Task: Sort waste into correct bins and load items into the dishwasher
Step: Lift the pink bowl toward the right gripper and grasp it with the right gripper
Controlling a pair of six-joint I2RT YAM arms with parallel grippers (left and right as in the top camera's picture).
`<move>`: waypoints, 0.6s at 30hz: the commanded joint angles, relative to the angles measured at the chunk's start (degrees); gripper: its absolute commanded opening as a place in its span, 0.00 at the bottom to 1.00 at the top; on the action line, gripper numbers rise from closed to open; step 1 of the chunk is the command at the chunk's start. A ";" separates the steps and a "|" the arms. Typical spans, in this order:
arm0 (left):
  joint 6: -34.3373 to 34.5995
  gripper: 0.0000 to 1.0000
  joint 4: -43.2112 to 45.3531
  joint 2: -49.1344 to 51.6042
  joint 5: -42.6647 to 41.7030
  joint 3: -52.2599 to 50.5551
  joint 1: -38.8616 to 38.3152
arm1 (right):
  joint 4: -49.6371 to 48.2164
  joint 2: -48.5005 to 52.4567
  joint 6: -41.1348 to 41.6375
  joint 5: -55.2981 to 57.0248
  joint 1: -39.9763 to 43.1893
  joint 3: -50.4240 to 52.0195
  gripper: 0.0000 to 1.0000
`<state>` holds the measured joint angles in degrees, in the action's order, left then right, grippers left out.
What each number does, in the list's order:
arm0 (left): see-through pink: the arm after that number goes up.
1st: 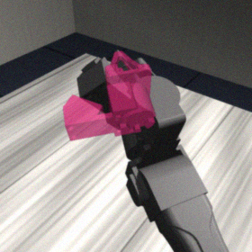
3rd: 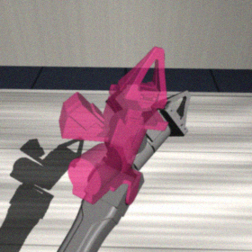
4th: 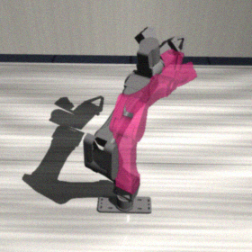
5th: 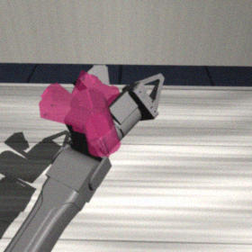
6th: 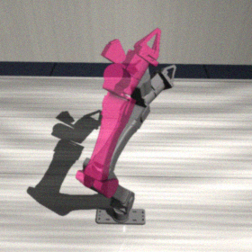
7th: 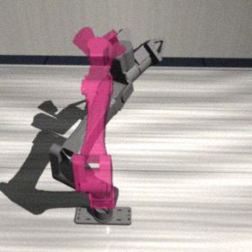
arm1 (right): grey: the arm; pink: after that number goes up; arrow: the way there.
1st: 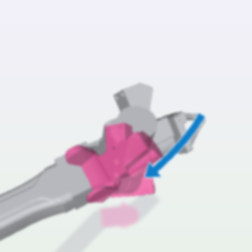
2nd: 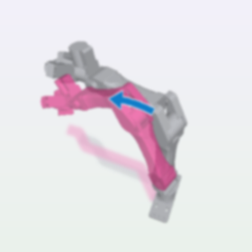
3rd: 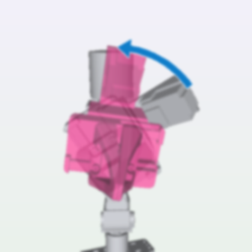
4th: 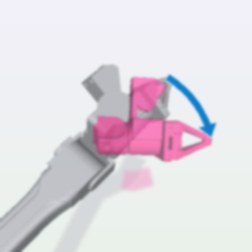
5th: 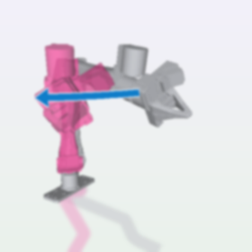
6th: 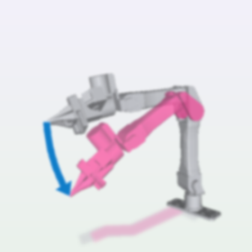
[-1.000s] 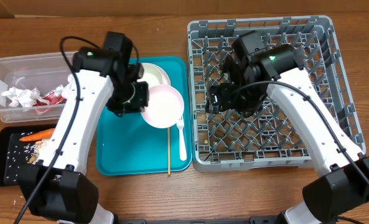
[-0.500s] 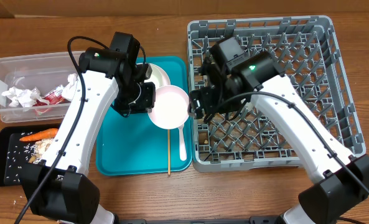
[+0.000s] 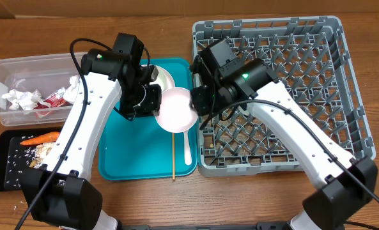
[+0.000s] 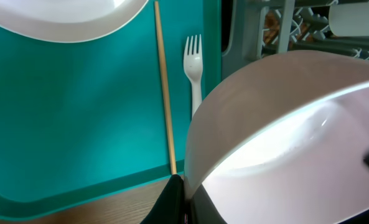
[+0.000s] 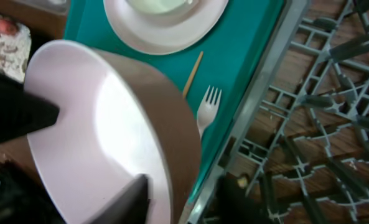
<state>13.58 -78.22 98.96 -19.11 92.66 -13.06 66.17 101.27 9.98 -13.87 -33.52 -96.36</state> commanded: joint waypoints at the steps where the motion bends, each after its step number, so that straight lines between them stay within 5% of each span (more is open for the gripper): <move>1: 0.11 0.04 0.02 -0.39 -1.73 1.01 -0.15 | -1.44 0.92 0.52 0.98 -0.28 0.31 0.15; 3: 0.11 0.04 0.02 -0.39 -1.73 1.01 -0.15 | -1.95 0.92 0.52 1.01 -0.28 0.22 0.04; 9: -0.33 0.08 0.04 -0.39 -1.75 1.01 -0.13 | -1.88 0.92 0.85 4.48 -0.28 0.24 0.04; 14: -3.17 0.48 -0.04 -0.39 -1.46 1.18 1.01 | -2.75 0.92 4.04 12.41 -0.28 0.24 0.04; 18: -3.30 0.54 0.00 -0.39 -1.49 2.82 5.46 | -6.51 0.92 3.98 14.47 0.52 0.24 0.04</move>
<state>11.79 -78.02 98.89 -21.12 92.88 -11.18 62.13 103.00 12.84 -3.49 -33.69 -95.96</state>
